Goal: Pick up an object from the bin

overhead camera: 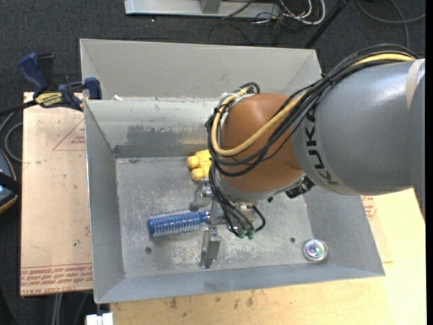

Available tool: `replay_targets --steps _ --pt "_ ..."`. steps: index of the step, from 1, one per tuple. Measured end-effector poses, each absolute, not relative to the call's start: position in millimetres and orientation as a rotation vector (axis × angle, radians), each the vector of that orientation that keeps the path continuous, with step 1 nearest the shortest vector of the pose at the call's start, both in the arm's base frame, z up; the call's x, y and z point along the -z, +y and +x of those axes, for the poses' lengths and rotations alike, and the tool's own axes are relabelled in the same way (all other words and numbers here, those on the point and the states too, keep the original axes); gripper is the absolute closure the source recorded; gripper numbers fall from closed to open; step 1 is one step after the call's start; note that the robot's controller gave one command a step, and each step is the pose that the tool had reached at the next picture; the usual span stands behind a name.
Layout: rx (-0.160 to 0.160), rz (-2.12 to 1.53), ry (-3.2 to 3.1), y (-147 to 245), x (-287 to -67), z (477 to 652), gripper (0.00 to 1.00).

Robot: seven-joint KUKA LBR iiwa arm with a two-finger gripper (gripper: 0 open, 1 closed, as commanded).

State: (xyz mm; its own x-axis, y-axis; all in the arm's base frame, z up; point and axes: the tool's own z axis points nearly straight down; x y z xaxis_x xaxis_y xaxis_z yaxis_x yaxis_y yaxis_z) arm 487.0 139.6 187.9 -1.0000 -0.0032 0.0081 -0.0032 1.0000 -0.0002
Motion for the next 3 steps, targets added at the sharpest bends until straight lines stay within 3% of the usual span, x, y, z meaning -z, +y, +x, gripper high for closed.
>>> replay_targets --steps 1,2,3 --pt "0.007 0.491 -3.116 132 -72 532.5 0.00" --pt "0.007 0.489 -3.122 132 -75 533.9 1.00" --pt "-0.003 0.708 -3.068 70 -183 521.6 1.00"
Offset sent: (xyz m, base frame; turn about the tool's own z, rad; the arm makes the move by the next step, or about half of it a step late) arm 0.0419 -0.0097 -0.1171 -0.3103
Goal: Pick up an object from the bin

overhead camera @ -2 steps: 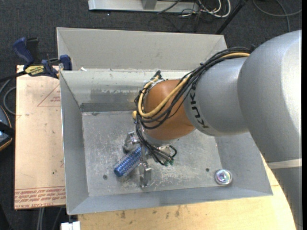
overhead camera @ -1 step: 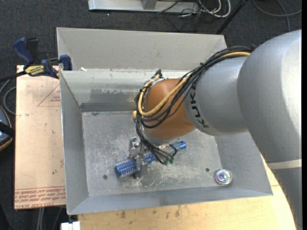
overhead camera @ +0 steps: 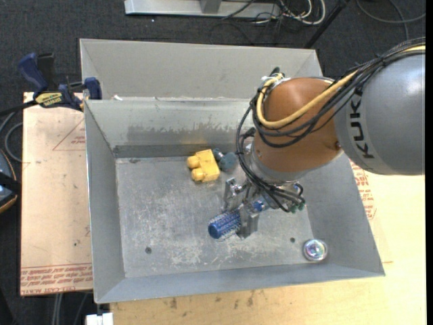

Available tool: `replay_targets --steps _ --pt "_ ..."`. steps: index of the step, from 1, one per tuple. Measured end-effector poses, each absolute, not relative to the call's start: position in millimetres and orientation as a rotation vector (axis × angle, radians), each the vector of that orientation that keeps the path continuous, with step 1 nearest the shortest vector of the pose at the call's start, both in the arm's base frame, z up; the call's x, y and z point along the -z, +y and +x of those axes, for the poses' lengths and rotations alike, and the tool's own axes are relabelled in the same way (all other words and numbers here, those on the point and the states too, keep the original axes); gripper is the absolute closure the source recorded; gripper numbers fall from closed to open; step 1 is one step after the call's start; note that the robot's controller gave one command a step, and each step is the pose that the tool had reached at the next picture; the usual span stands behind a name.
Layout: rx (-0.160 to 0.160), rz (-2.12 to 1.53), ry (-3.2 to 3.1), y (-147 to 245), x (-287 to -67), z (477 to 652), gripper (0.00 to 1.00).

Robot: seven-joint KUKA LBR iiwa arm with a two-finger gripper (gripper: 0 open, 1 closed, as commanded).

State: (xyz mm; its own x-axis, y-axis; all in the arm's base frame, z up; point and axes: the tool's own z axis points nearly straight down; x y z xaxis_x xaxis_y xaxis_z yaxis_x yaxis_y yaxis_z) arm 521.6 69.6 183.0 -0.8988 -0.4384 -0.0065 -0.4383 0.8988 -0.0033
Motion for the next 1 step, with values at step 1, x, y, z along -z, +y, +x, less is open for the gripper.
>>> replay_targets --steps 1 --pt "-0.001 -1.196 2.901 63.6 -232.9 514.7 1.00"
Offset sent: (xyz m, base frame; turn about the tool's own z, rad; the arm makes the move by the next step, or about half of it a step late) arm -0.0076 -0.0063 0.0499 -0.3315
